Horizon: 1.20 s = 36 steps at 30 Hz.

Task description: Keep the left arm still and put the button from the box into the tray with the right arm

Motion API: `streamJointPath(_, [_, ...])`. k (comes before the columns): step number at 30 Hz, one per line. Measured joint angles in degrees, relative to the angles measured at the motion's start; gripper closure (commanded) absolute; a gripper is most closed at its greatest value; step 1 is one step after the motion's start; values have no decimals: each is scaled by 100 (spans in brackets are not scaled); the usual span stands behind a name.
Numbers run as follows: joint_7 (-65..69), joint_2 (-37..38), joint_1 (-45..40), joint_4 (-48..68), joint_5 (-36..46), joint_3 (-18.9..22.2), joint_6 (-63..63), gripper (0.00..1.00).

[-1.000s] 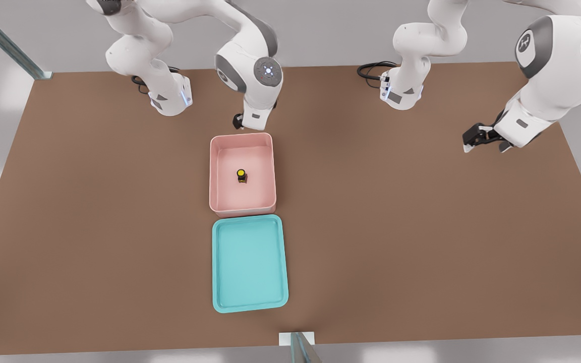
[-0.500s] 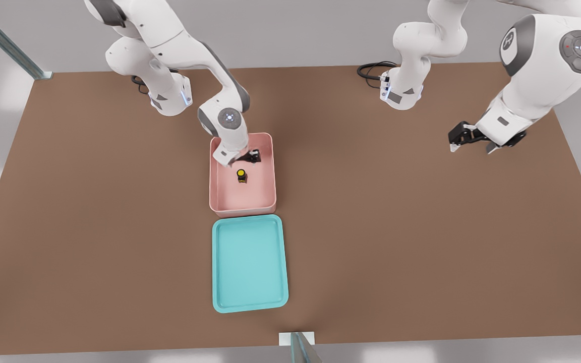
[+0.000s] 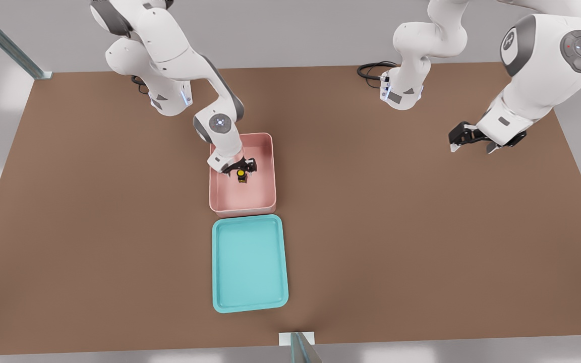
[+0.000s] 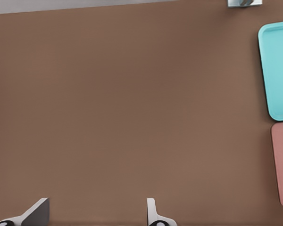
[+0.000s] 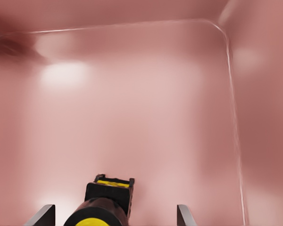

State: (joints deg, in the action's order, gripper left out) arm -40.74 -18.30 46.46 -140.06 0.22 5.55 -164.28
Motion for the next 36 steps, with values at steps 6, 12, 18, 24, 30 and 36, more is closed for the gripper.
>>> streamJointPath(6, [27,-260,-62,10,2,-1,-397,44])
streamJointPath(12, [37,-230,-92,66,8,-3,-554,53])
streamJointPath(18, [81,233,-377,1966,51,-4,922,52])
streamJointPath(24, [503,-1782,-1595,4735,172,-160,2001,52])
streamJointPath(30, [842,-3382,-1994,6803,437,-596,2476,0])
streamJointPath(36, [1472,-450,-2933,6756,119,-888,4667,0])
